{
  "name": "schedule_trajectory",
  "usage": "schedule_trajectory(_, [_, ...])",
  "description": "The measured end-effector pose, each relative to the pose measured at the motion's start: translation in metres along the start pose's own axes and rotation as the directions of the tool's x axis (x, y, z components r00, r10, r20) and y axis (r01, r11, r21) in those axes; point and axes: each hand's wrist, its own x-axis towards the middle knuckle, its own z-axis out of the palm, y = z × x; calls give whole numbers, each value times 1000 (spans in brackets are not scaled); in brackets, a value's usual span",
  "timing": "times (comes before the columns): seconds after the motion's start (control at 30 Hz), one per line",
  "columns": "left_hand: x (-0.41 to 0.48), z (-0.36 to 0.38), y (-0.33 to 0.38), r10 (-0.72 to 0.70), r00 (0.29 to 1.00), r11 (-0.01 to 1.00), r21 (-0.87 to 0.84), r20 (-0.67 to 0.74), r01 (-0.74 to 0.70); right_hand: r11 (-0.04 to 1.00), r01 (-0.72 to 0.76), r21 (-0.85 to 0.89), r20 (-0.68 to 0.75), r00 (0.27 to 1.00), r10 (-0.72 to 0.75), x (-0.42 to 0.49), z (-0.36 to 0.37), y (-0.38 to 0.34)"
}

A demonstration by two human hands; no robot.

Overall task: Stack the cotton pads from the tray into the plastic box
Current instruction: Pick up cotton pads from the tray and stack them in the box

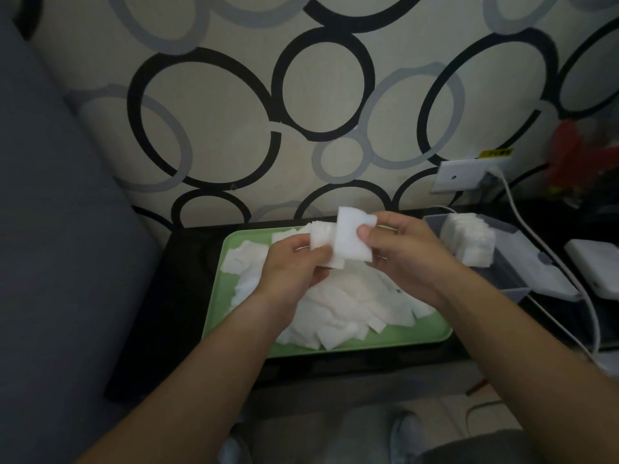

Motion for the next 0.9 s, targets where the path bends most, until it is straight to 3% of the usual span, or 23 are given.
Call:
schedule_trajectory(0.33, [-9, 4, 5, -13, 993, 996, -85, 116, 23, 976, 48, -214, -117, 990, -74, 2, 10, 6])
schedule_trajectory(0.5, [-6, 1, 8, -87, 994, 977, -188, 65, 98, 928, 116, -353, -136, 975, -174, 9, 19, 13])
schedule_trajectory(0.6, [-5, -5, 5, -19, 1000, 997, -72, 20, 20, 855, 154, -495, -141, 957, -254, 10, 28, 16])
schedule_trajectory(0.7, [2, -18, 6, 23, 993, 999, -28, -113, -27, 790, 114, -602, -168, 950, -265, 12, 26, 19])
schedule_trajectory(0.83, [7, -41, 12, 26, 983, 999, -33, -182, -32, 582, 24, -813, -102, 978, -183, 25, 9, 32])
schedule_trajectory(0.9, [8, -48, 12, 34, 980, 999, -15, -198, -38, 547, -33, -836, -109, 988, -107, 26, 7, 36])
